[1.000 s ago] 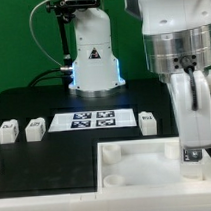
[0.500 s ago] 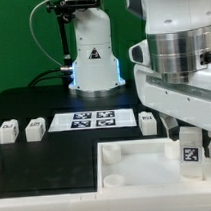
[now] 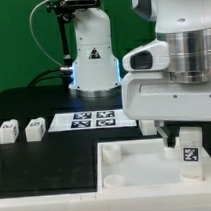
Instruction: Assemble one leg
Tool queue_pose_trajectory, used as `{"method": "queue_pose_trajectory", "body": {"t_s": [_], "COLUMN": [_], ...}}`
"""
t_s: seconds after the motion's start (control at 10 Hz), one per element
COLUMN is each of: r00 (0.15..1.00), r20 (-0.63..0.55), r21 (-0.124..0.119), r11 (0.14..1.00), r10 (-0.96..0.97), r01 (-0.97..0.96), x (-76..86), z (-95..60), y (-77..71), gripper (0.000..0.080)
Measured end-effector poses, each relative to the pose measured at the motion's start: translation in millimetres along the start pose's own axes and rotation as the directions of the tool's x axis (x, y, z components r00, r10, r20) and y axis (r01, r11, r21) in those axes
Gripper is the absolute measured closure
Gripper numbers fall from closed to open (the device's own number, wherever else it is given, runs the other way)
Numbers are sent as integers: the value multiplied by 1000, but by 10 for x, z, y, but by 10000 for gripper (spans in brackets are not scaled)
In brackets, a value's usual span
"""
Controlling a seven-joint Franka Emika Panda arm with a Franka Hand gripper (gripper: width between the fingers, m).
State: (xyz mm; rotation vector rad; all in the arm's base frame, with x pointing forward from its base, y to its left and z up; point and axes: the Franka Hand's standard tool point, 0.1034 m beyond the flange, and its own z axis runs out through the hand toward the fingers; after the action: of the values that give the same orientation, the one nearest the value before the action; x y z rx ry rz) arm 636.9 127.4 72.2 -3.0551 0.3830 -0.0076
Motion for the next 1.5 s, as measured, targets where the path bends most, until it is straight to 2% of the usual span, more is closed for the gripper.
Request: {"method": "queue_pose_trajectory", "body": {"t_s": [0.1,0.3,0.4,0.5,0.7,0.8,1.0,1.1,1.2,1.3,1.4,1.5], "r00": [1000,999,991,975,894,824,552,374,250,117,109,164], "r20": [0,0,2,3,7,19,59,90,110,123,122,120], "r21": [1,1,-1,-1,14,25,39,50,51,36,34,41], "r11": [1000,999,991,975,894,824,551,371,246,113,106,160], "r10": [7,45,134,220,448,566,832,923,962,986,986,979], "r01": [-7,-45,-134,-220,-449,-566,-834,-927,-968,-993,-994,-986], "x": [1,1,1,4,58,82,69,58,47,41,41,39], "z": [0,0,3,8,-22,-20,26,38,47,52,54,57], "y": [2,2,21,33,75,120,107,85,39,-1,2,2], "gripper": [150,413,413,502,502,504,505,505,505,505,505,505]}}
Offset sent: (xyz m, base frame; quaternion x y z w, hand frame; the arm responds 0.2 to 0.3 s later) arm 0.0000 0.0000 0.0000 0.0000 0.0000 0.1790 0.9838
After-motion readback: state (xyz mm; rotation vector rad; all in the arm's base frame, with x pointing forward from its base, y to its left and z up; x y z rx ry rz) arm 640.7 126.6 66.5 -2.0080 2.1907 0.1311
